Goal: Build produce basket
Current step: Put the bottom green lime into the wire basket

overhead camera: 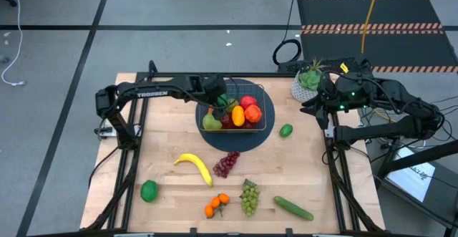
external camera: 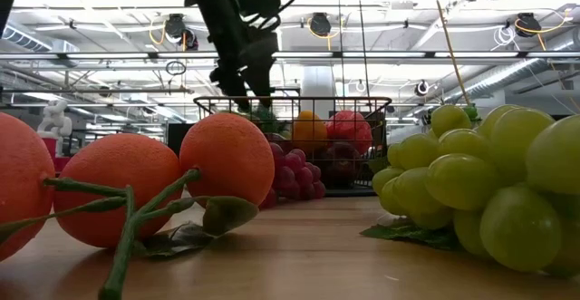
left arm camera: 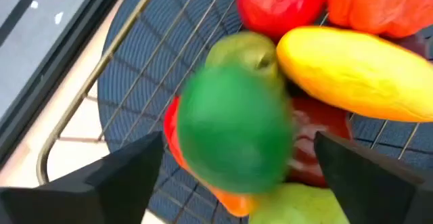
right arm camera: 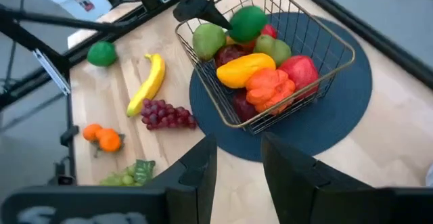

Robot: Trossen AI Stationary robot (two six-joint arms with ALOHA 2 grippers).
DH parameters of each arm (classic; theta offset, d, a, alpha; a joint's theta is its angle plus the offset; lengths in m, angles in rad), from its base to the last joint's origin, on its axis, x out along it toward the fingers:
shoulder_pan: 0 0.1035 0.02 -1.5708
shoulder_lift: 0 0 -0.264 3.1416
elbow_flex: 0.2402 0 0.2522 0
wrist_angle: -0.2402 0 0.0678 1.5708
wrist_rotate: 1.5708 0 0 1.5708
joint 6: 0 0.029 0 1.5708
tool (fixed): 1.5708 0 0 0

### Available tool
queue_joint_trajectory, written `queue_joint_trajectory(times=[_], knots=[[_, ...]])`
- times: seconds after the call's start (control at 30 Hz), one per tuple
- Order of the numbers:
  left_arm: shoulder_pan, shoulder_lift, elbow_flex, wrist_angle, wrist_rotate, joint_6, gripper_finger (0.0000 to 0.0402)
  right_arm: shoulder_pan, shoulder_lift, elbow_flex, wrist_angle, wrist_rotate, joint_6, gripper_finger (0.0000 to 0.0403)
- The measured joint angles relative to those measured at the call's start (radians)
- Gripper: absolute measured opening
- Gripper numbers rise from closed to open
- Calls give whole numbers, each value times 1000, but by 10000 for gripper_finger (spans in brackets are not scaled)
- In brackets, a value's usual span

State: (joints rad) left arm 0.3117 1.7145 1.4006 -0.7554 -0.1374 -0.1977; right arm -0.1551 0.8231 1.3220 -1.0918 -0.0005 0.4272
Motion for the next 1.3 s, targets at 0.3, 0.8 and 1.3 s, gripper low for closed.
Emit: queue_joint_trajectory(times=[0.3,0.8,1.3], knots=[[1,-84,6,-62,19,-137,366,-1,11,0,-11,82,148,109],[-269,-310,165,-734,173,-450,283,19,145,0,68,157,559,109],[-760,-366,-176,-779,284,-1232,270,219,435,0,479,155,677,109]])
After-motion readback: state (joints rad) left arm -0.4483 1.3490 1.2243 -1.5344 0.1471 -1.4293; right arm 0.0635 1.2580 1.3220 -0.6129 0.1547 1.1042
